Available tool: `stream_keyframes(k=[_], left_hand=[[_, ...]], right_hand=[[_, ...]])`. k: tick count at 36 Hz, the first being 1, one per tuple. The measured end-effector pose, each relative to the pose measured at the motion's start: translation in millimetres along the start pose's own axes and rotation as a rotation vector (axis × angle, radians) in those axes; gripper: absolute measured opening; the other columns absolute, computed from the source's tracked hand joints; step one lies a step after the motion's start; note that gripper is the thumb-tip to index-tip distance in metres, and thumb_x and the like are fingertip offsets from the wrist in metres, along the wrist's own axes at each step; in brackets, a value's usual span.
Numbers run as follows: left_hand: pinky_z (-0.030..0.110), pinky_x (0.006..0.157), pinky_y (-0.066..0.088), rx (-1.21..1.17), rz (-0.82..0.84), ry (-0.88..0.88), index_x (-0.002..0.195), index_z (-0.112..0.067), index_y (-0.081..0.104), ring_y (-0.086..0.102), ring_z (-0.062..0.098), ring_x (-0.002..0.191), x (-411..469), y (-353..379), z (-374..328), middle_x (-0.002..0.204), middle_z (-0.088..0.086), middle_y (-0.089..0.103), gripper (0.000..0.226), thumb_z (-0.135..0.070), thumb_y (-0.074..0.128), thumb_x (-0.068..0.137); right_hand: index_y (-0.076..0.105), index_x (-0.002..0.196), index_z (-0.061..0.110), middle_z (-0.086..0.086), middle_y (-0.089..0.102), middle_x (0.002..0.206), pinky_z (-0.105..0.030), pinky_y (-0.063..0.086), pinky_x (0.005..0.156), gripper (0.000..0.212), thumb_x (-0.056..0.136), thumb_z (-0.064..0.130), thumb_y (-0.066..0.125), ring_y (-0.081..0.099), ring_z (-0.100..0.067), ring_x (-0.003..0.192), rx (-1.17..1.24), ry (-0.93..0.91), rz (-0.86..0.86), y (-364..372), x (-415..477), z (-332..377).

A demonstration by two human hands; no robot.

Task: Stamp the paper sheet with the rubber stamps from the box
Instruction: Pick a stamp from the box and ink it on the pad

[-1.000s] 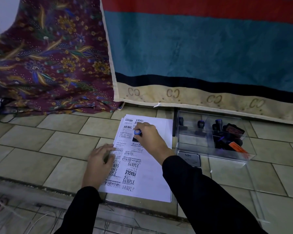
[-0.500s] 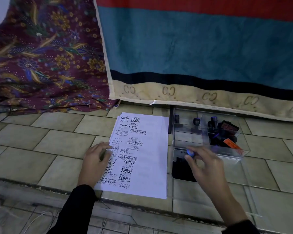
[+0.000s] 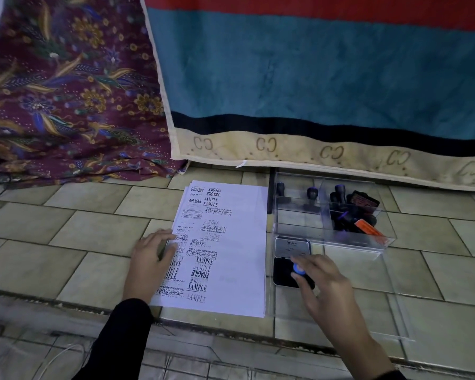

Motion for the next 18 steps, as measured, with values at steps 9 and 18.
stream_keyframes(k=[9,18], left_hand=[[0.028,0.101,0.035,0.028,0.004,0.013,0.107,-0.016,0.068,0.052,0.012,0.114,-1.3,0.2,-1.4,0.119,-0.01,0.061,0.015,-0.013,0.066,0.092],[0.02,0.097,0.034,0.024,0.008,0.02,0.114,-0.013,0.068,0.051,0.008,0.109,-1.5,-1.6,-5.2,0.118,-0.011,0.061,0.022,-0.02,0.063,0.094]], right_hand=[[0.07,0.101,0.007,0.0,0.065,0.09,-0.009,0.043,0.082,0.032,0.07,-0.002,0.077,0.061,-0.012,0.081,0.003,0.065,0.008,0.0,3.5,4.1],[0.07,0.105,0.009,0.001,0.066,0.089,-0.016,0.048,0.077,0.035,0.071,0.003,0.078,0.063,-0.012,0.077,-0.028,0.065,0.104,-4.0,8.1,3.4]])
Point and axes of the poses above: each hand's wrist, its own x-axis towards the middle knuckle, its own y-axis out of the palm, z = x × y, the point moved 2 cm from there along x, towards the middle knuckle
